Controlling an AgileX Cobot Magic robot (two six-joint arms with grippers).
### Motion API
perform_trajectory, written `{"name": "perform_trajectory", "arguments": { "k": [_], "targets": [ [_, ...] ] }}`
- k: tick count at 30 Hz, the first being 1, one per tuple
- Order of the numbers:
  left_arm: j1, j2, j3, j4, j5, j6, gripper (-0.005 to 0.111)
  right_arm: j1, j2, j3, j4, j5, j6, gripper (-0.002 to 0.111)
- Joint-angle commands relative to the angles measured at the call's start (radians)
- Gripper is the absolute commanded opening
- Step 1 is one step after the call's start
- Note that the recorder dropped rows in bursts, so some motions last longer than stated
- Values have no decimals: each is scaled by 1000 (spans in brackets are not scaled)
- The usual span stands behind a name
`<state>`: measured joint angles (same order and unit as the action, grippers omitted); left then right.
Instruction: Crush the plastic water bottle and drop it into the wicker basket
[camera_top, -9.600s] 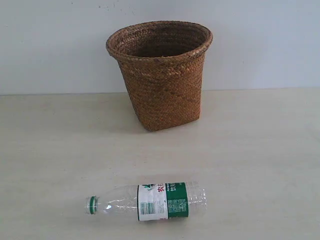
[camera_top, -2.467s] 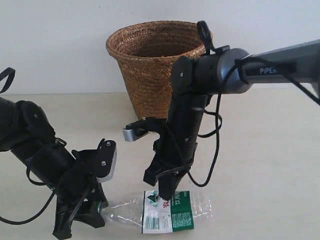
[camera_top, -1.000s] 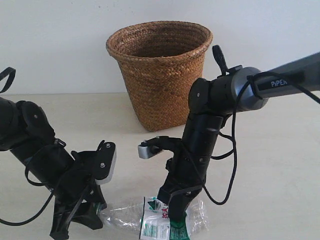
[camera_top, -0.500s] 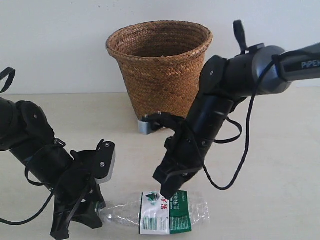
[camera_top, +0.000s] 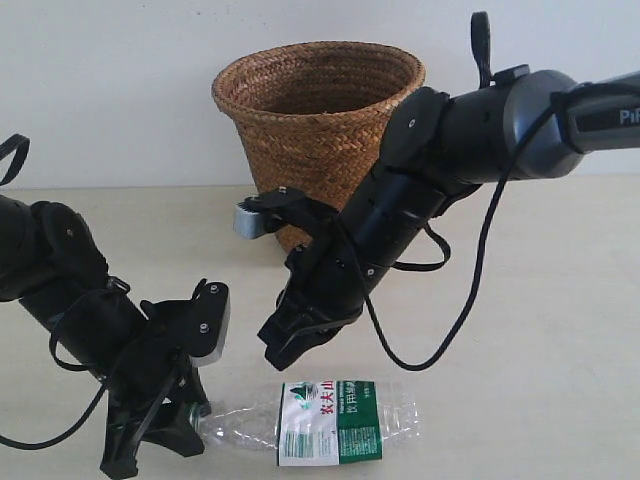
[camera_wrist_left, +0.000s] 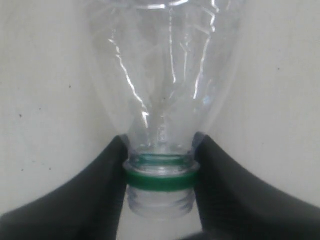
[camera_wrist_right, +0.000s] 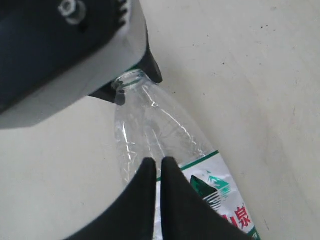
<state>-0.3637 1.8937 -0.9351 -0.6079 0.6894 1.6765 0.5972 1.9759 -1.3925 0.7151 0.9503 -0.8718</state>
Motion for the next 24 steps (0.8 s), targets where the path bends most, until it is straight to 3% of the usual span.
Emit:
{"name": "perform_trajectory", "arguments": {
  "k": [1,24],
  "targets": [
    [2,-4,5,-4,-5,-11,4,7,1,4,13,-11,-10,0],
    [2,-4,5,-6,-10,-11,4,11,290,-47,23,3,42,0]
  ]
}}
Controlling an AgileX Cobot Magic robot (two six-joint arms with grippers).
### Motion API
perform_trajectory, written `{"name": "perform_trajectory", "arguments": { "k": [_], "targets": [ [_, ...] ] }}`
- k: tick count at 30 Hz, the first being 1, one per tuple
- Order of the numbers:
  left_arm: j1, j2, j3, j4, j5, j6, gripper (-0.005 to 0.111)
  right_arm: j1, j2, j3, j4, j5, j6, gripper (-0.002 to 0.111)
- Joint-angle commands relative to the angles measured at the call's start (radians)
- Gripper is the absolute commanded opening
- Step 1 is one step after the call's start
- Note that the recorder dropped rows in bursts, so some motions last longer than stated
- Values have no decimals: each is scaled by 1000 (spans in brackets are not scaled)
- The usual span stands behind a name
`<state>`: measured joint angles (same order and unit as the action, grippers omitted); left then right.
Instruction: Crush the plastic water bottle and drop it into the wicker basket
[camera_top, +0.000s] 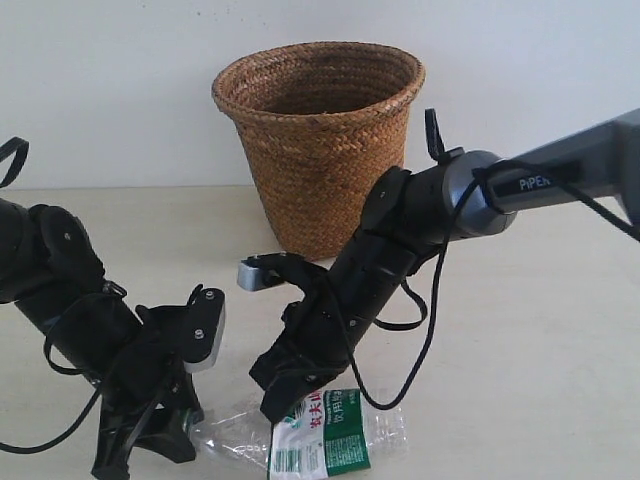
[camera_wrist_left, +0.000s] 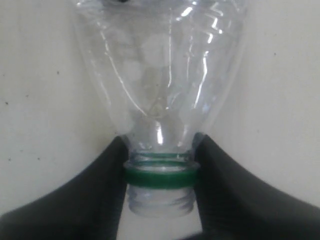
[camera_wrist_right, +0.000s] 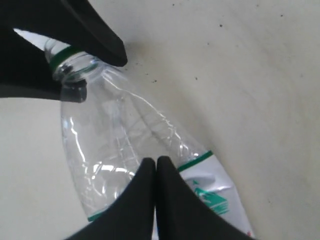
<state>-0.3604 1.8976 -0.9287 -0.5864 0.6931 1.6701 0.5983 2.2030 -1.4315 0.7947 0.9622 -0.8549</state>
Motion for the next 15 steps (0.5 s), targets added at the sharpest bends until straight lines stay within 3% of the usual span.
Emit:
{"name": "perform_trajectory", "arguments": {
  "k": [1,15],
  "targets": [
    [-1,-8,-1,-34,-14,-5,4,10,72,-20,-70,-4,51,0],
    [-1,-8,-1,-51,-11,-5,4,10,232,-236,-209,240,290,0]
  ]
}}
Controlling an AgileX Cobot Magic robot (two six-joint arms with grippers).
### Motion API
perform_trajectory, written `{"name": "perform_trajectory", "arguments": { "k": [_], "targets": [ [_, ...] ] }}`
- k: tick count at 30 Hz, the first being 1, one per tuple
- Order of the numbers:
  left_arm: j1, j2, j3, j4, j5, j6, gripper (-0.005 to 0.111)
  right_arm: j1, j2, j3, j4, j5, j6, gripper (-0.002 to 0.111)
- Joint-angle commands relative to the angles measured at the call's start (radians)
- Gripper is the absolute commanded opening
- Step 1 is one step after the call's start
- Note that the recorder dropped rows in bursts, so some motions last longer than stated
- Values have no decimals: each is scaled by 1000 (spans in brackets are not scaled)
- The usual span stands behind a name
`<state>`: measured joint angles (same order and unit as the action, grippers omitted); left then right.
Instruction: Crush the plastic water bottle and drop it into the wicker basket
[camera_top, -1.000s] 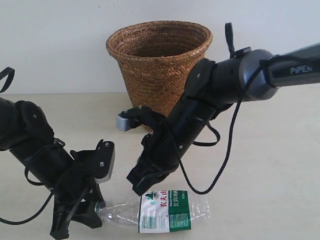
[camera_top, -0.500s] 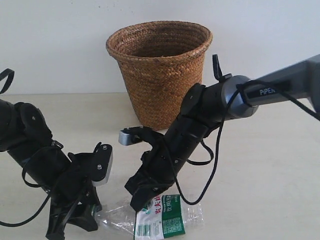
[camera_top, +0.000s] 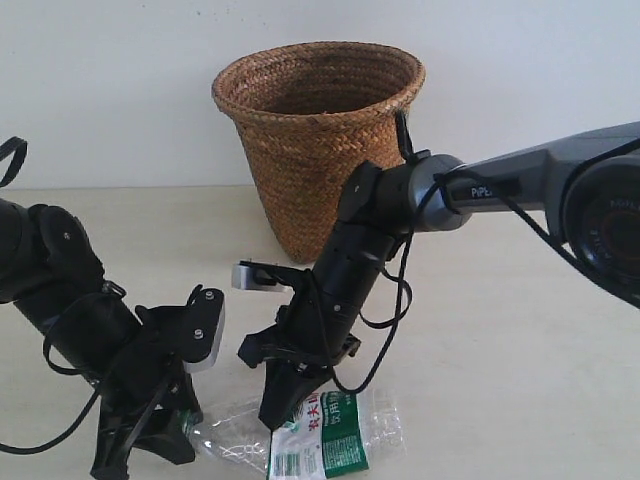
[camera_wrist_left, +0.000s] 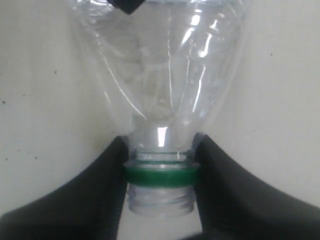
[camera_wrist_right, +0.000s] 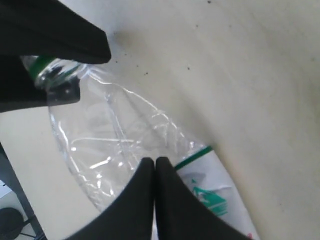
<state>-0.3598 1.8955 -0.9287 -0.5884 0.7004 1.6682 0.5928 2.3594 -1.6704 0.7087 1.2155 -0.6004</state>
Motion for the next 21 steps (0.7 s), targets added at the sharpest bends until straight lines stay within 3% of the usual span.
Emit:
{"name": "perform_trajectory", "arguments": {
  "k": [1,8,13,21],
  "targets": [
    [-2,-6,-1,-49,-18,-3,4,16,78,3,-134,-13,37,0],
    [-2,-6,-1,-49,-27,-3,4,-18,-19,3,-121,0,-8,0],
    [-2,-6,-1,-49,-27,-3,4,-95,-193,5,46,6,-155,0],
    [-2,-6,-1,-49,-23,-3,4,-95,-318,77,-18,6,-224,0]
  ]
}}
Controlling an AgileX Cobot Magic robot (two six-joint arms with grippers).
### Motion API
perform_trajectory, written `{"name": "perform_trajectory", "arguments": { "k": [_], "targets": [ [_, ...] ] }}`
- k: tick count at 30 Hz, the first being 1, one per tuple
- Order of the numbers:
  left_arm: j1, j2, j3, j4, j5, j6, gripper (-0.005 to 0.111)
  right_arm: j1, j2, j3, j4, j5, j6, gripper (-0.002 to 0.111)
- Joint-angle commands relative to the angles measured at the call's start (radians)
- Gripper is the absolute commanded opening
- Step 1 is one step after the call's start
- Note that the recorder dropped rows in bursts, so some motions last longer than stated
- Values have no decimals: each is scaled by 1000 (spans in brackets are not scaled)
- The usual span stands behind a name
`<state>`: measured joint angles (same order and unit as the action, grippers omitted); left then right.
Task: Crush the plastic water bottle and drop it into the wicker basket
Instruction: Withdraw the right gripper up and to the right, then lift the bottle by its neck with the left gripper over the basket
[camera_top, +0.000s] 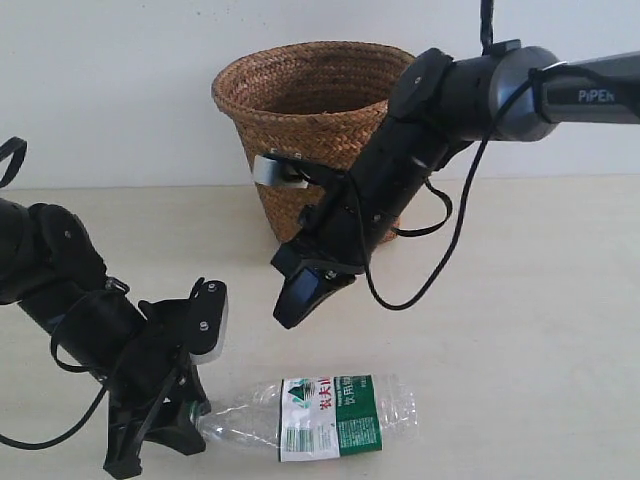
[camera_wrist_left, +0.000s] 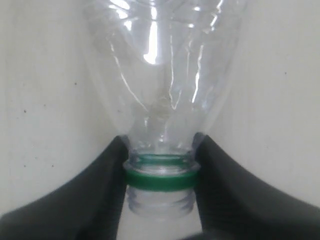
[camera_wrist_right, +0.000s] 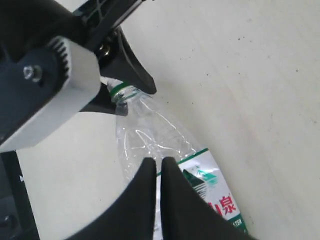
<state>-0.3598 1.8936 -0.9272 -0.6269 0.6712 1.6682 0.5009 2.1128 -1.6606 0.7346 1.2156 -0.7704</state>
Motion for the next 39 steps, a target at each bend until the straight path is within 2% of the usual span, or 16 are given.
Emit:
{"name": "perform_trajectory", "arguments": {
  "k": [1,4,7,12,17,21,23,25,27,28,29,30,31,32,34,39],
  "targets": [
    [-2,-4,-5,-11,6,-3,4,-3,-101,94,-66,5,-65,0],
    [-2,-4,-5,-11,6,11,4,-22,-193,194,-149,5,-85,0],
    [-2,-10,-5,-11,15,31,4,-99,-294,279,-173,5,-96,0],
    [-2,-80,-27,-28,92,53,4,-318,-409,341,-175,5,-59,0],
    [-2,-185,-126,-41,300,68,4,-522,-427,415,-171,5,38,0],
    [-2,-224,-251,-36,449,68,4,-541,-427,485,-171,-89,20,0],
    [0,-227,-335,-36,447,42,4,-541,-427,485,-165,-91,13,0],
    [10,-227,-441,-24,355,-31,4,-541,-427,485,-165,-98,13,0],
    [21,-218,-537,-31,87,-98,4,-541,-427,485,-165,-102,13,0],
    [18,-196,-565,-46,-109,-84,8,-541,-427,485,-158,-102,13,0],
    [13,-171,-590,-46,-210,-76,17,-541,-427,485,-156,-102,13,0],
    [13,-121,-631,-41,-289,-78,44,-539,-427,485,-157,-102,13,0],
    [13,-92,-653,-37,-325,-78,64,-539,-427,485,-154,-98,13,0],
    [13,-41,-682,-37,-371,-82,92,-539,-427,485,-149,-88,13,0],
    [13,-6,-696,-29,-375,-82,97,-539,-427,485,-147,-82,13,0],
    [10,2,-702,-27,-380,-80,86,-539,-427,485,-142,-102,4,0]
  ]
}}
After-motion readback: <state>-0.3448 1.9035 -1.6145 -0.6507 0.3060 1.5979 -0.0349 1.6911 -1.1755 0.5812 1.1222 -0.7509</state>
